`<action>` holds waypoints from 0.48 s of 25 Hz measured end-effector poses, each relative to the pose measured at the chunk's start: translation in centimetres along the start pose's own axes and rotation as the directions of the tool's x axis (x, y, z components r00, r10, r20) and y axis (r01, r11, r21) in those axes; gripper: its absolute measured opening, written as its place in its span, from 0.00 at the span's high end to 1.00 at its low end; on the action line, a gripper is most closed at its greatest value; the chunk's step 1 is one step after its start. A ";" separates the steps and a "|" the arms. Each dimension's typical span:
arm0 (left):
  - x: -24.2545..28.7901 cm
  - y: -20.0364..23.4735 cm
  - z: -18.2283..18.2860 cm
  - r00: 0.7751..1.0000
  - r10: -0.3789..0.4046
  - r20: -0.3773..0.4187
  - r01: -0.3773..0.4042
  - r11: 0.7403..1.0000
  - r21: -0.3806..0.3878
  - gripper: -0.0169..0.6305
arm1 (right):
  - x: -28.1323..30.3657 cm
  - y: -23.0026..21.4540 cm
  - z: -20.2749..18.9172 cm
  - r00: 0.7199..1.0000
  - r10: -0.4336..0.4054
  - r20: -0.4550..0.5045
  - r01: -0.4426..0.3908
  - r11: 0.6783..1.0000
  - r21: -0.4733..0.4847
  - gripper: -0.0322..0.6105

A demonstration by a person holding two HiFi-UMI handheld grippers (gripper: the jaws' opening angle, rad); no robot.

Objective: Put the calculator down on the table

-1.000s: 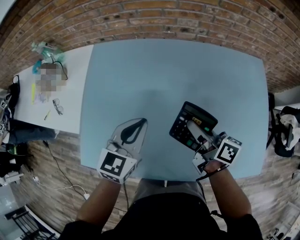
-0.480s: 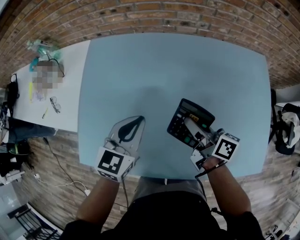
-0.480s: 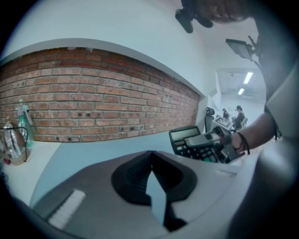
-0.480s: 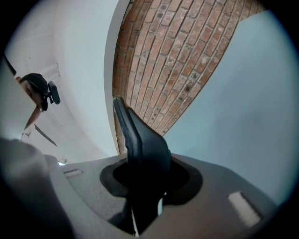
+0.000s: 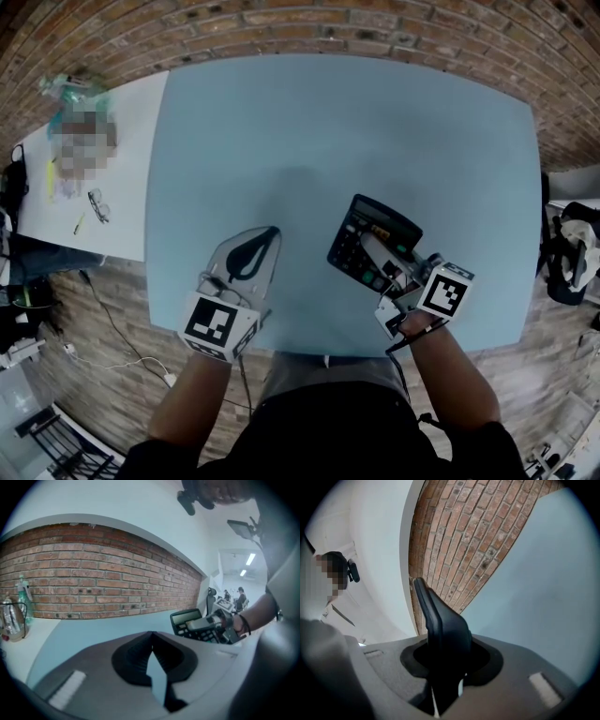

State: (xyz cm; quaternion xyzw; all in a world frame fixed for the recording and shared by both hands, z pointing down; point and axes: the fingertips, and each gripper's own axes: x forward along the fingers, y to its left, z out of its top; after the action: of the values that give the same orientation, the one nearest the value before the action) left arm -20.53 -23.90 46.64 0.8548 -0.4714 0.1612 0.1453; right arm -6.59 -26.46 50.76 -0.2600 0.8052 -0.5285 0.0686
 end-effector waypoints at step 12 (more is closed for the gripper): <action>1.0 0.7 -2.1 1.000 -0.005 -0.023 0.004 1.000 -0.008 0.97 | 1.5 -1.8 -1.7 0.999 -0.020 -0.035 0.020 1.000 0.016 0.76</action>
State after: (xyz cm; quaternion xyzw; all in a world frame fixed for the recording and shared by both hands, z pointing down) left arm -20.94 -24.16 49.01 0.8533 -0.4684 0.1687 0.1547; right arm -7.93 -26.34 53.37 -0.2584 0.7993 -0.5402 0.0515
